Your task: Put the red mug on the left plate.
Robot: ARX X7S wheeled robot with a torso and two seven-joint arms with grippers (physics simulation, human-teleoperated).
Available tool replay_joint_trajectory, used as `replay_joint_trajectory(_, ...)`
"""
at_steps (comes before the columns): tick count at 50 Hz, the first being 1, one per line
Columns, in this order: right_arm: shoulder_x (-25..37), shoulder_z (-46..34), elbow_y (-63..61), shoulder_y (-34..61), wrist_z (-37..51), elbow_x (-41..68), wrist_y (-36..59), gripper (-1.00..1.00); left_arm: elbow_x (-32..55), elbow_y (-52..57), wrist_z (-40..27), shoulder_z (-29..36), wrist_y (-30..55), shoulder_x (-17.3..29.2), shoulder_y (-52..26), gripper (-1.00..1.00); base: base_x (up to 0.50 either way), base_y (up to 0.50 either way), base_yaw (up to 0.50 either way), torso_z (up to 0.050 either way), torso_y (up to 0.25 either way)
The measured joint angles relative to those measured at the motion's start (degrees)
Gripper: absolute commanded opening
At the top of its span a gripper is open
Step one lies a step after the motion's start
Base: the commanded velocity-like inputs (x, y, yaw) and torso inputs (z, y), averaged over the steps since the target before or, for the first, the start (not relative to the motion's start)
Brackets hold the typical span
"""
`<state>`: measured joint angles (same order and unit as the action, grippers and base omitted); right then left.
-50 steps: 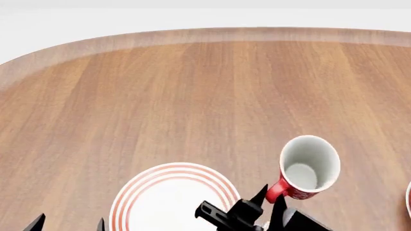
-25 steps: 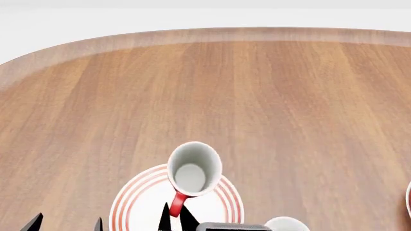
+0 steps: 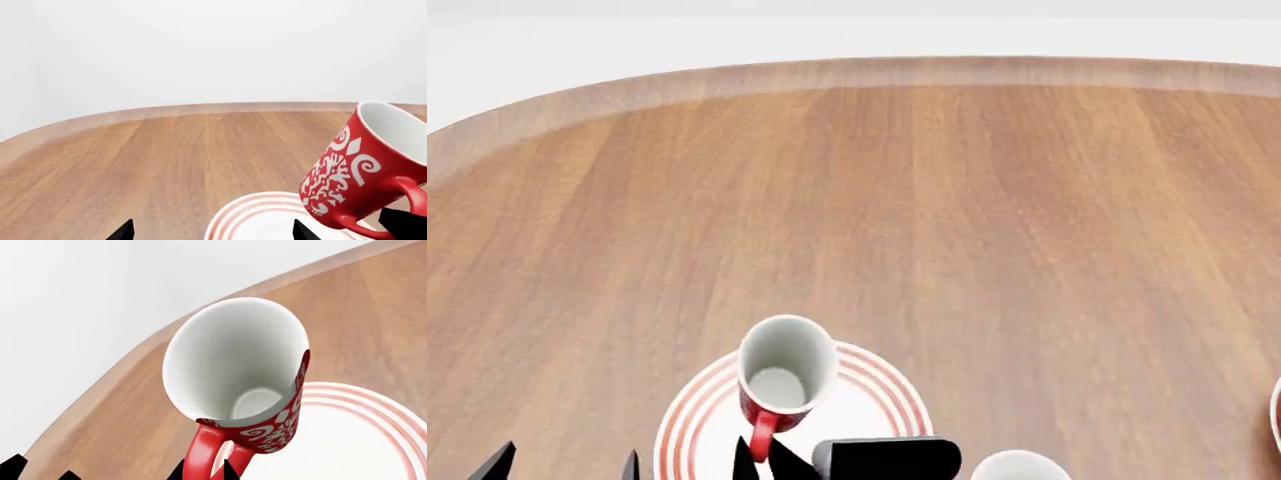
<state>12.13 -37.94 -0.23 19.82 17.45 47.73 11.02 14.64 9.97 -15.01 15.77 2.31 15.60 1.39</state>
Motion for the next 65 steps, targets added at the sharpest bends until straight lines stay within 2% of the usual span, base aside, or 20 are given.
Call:
replay_joint_trajectory(26,-1.8,-4.8,10.0,6.6,3.0,-6.8,4.4,-1.0,0.5,0.3,-0.5,0.4,-0.1,0.5,0.0,1.0,0.0,0.0,0.0,0.0,0.0)
replay_joint_trajectory(54,-2.0,-3.1,11.0,7.3,2.1,-1.3,7.8,-1.0,0.7,0.0,-0.9,1.0,-0.4,0.8,-0.2,1.0,0.0,0.0,0.0,0.0,0.0)
replay_joint_trajectory(65,-5.6,-3.0,23.1,10.9,-5.3,-0.7,5.5,-1.0,0.8,-0.1,-1.1,1.2,-0.6,1.0,-0.3,1.0,0.0,0.0,0.0,0.0,0.0)
